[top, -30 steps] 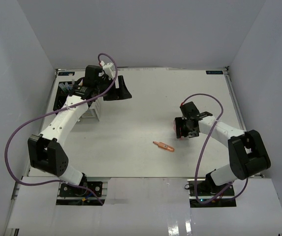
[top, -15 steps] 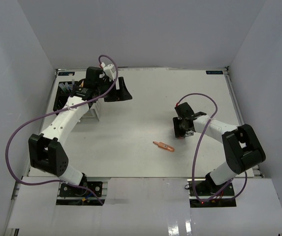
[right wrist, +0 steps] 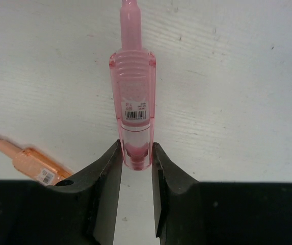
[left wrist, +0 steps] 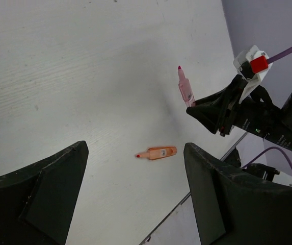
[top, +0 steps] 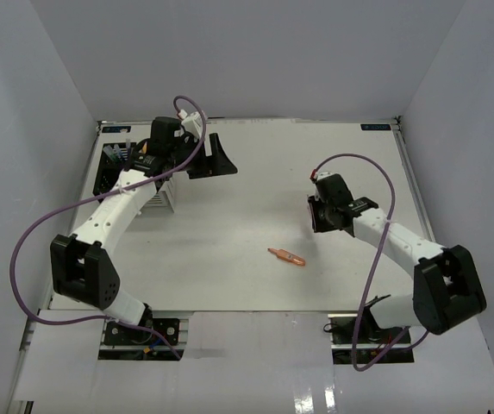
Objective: Sort the stationery into containers
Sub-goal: Pick up the pen from the center of the board.
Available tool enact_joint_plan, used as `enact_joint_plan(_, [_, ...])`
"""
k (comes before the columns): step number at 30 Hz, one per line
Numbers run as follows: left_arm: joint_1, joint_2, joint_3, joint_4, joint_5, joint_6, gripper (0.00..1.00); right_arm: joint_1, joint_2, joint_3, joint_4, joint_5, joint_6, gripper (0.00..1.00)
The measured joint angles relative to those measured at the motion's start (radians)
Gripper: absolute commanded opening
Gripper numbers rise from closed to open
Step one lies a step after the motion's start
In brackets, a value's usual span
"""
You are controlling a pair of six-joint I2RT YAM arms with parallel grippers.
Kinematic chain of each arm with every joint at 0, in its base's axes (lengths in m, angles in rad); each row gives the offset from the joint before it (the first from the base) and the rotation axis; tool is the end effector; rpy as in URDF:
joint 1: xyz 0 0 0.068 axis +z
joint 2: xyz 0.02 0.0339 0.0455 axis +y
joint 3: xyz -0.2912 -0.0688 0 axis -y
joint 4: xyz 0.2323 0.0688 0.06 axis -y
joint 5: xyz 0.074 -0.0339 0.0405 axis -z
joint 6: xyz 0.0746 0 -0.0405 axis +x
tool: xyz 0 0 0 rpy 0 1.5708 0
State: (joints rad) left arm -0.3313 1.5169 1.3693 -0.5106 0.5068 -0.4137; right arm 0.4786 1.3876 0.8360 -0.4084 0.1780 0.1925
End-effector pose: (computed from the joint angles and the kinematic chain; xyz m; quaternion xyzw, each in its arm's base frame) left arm 0.3221 -0.1491 0.3443 0.0746 0.8728 -0.3649 0.3154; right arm 0.2553 0.1176 0.2084 -0.1090 0.9441 0.0186 0.3107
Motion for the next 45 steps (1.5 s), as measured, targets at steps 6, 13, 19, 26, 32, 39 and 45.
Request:
enact_joint_plan(6, [-0.022,0.000,-0.020,0.104,0.101,-0.092,0.87,0.000,-0.116,0.067,-0.020,-0.053,-0.077,0.08])
enact_joint_plan(13, [-0.099,0.027,-0.081,0.272,0.185,-0.232,0.82,0.002,-0.189,0.173,-0.060,-0.188,-0.127,0.08])
enact_joint_plan(19, [-0.175,0.108,-0.097,0.386,0.200,-0.337,0.80,0.013,-0.190,0.249,-0.097,-0.252,-0.160,0.08])
enact_joint_plan(26, [-0.230,0.179,-0.078,0.466,0.174,-0.407,0.78,0.017,-0.190,0.248,-0.142,-0.268,-0.174,0.08])
enact_joint_plan(32, [-0.255,0.214,-0.057,0.538,0.146,-0.470,0.73,0.019,-0.190,0.248,-0.146,-0.267,-0.170,0.08])
enact_joint_plan(39, [-0.288,0.243,-0.053,0.591,0.082,-0.529,0.61,0.019,-0.185,0.248,-0.147,-0.263,-0.161,0.08])
enact_joint_plan(45, [-0.307,0.294,-0.016,0.609,0.042,-0.538,0.57,0.020,-0.182,0.248,-0.147,-0.263,-0.146,0.08])
